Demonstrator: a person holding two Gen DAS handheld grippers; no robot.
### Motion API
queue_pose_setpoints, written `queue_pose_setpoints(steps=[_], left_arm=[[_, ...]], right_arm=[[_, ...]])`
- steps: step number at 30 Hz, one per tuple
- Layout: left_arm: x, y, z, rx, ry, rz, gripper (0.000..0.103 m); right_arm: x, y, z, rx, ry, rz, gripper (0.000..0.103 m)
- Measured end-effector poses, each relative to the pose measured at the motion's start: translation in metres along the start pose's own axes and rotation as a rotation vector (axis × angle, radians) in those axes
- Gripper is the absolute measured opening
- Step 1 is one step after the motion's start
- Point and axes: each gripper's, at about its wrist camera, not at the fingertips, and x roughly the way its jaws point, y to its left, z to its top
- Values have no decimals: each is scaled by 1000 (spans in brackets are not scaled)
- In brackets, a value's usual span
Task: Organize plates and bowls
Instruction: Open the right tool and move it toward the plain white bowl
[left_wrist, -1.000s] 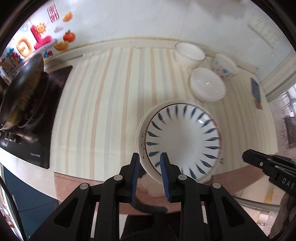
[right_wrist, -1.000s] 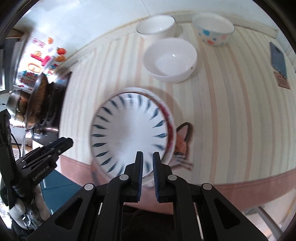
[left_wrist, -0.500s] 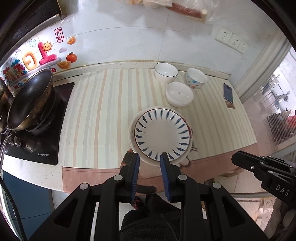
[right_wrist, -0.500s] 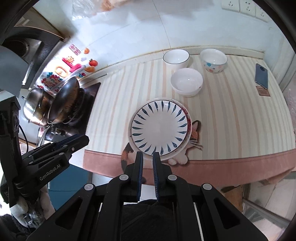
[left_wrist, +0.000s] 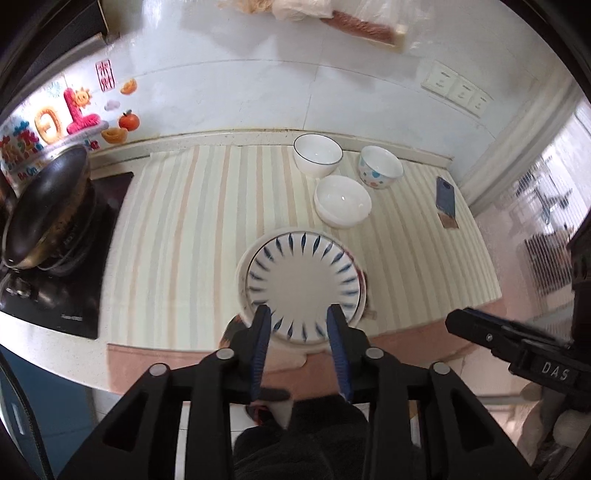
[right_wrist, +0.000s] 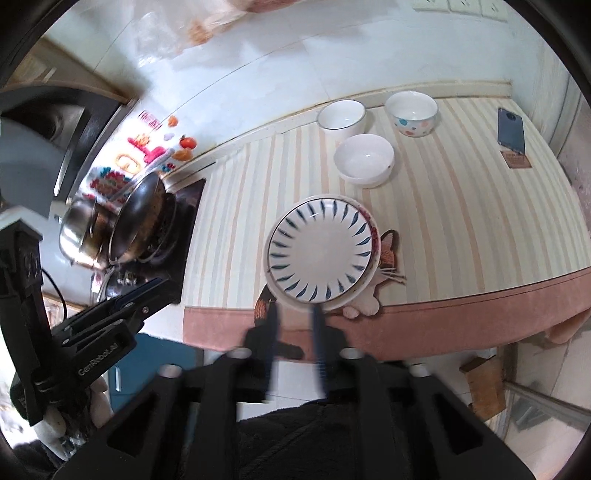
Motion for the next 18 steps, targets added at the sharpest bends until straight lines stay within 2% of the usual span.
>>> queue_pose_setpoints(steps=[6, 9, 14, 18], left_arm=[[65, -7, 56, -106, 49, 15, 29], [106, -15, 89, -133, 73, 49, 29], [175, -22, 129, -164, 164, 69, 29], [240, -22, 148, -184, 281, 43, 29]], right_arm=[[39, -55, 59, 54, 18, 10, 48], [65, -88, 97, 88, 52, 14, 48], [123, -136, 165, 92, 112, -4, 48], [172, -161, 204, 88, 185, 2, 48]])
